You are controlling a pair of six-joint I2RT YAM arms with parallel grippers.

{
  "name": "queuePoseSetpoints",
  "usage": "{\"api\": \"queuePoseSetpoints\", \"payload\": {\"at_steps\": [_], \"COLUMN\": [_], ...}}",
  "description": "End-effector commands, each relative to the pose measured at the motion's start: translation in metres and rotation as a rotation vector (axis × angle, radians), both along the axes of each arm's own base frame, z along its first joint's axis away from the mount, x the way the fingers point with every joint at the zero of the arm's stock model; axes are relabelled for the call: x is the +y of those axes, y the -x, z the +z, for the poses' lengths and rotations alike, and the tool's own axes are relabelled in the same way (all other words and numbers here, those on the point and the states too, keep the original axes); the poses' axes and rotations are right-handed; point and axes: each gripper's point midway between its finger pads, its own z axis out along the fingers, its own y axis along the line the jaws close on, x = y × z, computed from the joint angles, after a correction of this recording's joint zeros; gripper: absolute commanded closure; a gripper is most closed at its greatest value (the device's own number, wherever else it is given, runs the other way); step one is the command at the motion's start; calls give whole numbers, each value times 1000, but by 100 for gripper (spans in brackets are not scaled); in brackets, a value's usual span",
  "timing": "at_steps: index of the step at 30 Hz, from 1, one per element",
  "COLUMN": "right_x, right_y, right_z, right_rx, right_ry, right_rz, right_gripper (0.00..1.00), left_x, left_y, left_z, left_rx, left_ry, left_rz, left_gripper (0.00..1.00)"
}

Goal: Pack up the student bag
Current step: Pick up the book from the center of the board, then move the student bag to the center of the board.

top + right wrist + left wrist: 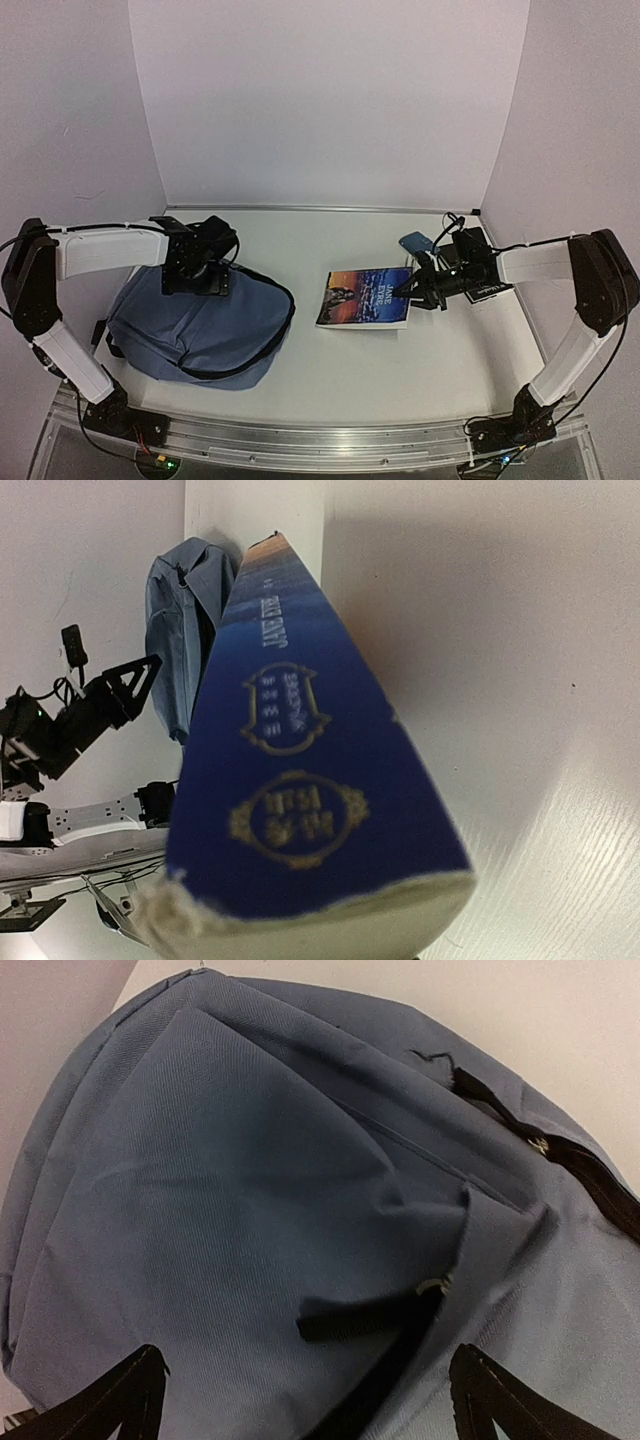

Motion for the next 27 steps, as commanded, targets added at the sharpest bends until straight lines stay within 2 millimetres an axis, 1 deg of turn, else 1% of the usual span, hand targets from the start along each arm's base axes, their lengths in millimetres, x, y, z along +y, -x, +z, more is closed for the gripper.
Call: {"api": "queuePoseSetpoints", "payload": {"at_steps": [1,2,3,5,8,9,12,13,15,19,20,22,25,26,27], "right_x": [9,9,9,9,7,6,3,3,2,1,2,1,2,2,2], "right_y": [-5,-4,-5,-5,-4,-4,-3,-3,-2,-1,-1,0,-1,0,-1], "right_z": [47,47,47,47,44,43,37,35,32,25,24,22,20,19,20], "right_rx": [-161,-163,-166,-167,-165,-163,-150,-147,-140,-126,-124,-122,-117,-116,-118], "right_ry": [-105,-104,-103,-100,-93,-90,-81,-79,-74,-67,-66,-64,-64,-65,-65], "right_rz": [60,60,59,57,54,51,44,43,43,44,45,47,49,51,49], "right_gripper": [100,100,100,100,100,100,100,100,100,100,100,100,100,100,100], "left_x": [-14,-17,-20,-27,-43,-53,-84,-95,-118,-159,-166,-185,-198,-200,-197], "left_y": [-23,-25,-29,-37,-51,-58,-83,-92,-109,-135,-137,-141,-147,-148,-148], "left_z": [-21,-28,-37,-49,-59,-60,-55,-51,-44,-30,-32,-29,-25,-22,-17], "left_rx": [16,35,51,63,57,46,4,-13,-43,-80,-79,-96,-109,-114,-110], "left_ry": [89,93,89,86,119,134,168,176,188,235,236,261,280,285,284], "left_rz": [-85,-98,-115,-146,-220,-271,-411,-458,-555,-705,-741,-815,-847,-848,-822], "left_gripper": [2,3,6,18,50,61,91,96,99,100,100,100,97,94,88]}}
